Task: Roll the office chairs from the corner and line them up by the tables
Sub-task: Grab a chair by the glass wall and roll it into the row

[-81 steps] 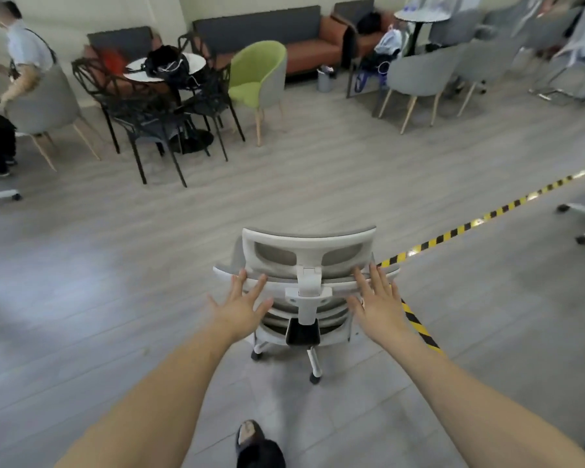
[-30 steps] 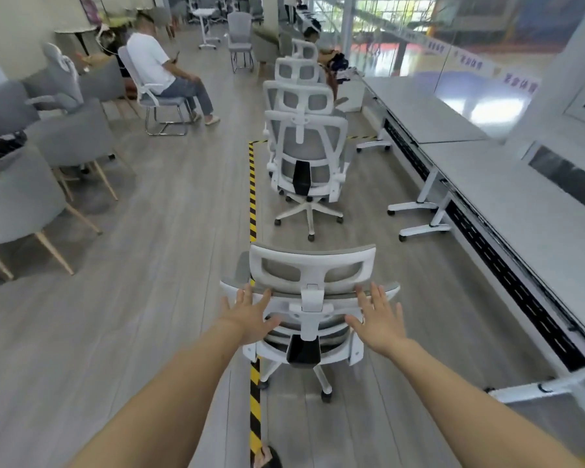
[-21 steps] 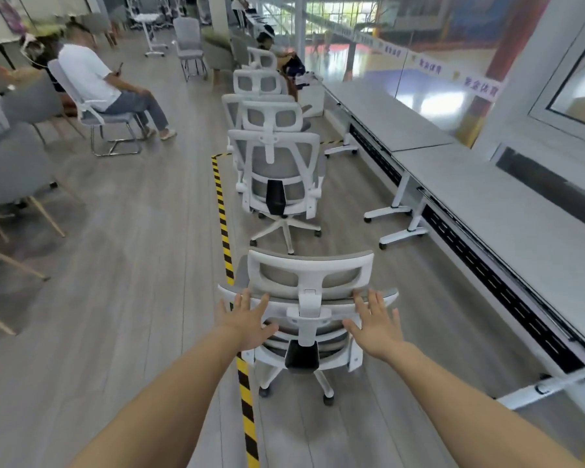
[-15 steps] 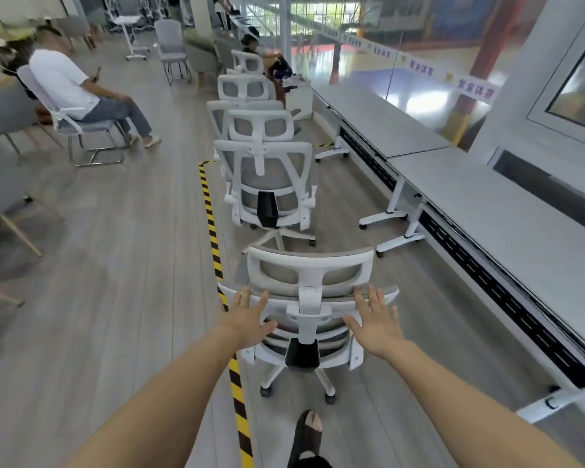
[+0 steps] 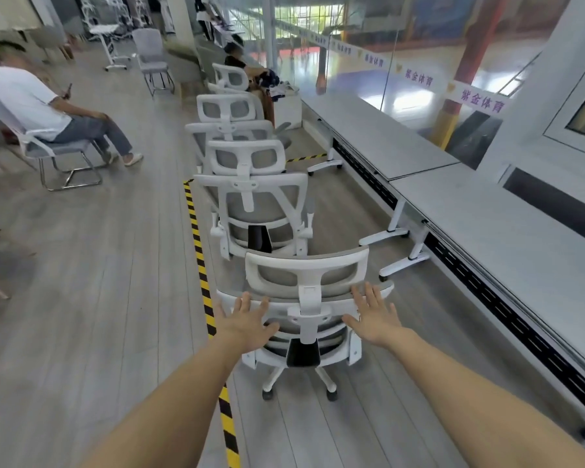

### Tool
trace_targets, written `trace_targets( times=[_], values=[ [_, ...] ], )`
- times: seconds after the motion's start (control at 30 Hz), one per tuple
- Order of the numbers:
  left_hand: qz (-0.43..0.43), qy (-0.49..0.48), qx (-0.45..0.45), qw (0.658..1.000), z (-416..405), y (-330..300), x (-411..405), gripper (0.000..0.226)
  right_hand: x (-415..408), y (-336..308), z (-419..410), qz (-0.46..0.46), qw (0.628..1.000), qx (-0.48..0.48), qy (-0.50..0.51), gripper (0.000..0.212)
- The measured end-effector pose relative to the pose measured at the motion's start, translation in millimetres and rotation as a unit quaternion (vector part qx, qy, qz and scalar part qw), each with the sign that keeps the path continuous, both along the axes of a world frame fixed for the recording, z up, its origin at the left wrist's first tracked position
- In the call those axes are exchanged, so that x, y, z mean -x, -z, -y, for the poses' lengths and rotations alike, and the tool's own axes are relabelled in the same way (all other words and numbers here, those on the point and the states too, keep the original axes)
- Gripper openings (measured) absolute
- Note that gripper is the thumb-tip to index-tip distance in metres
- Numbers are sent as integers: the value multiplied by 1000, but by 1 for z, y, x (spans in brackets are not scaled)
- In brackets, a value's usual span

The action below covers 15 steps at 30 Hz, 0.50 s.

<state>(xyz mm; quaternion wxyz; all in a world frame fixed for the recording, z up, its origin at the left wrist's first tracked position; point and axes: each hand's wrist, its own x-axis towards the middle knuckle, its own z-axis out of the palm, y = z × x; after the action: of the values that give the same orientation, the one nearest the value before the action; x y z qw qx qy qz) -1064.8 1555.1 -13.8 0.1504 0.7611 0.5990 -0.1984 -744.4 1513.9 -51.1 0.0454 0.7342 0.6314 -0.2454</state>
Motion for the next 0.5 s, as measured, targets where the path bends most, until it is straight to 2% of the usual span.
trace_targets(
  times=[0.17,0.27,0.37,0.5],
  values=[
    [33,-3,11,999,-16,-7,1,73,12,1,-15,-9,999,-29,37,83],
    [75,-2,-53,996,-10,-13,0,65,22,-8,-8,-25,994,-89,65,72],
    [102,40,-95,989,-4,-21,-4,62,33,-22,5,-33,985,-128,109,59],
    [129,119,-124,977,18,-30,-13,60,53,-42,57,-42,973,-163,160,52]
  ],
)
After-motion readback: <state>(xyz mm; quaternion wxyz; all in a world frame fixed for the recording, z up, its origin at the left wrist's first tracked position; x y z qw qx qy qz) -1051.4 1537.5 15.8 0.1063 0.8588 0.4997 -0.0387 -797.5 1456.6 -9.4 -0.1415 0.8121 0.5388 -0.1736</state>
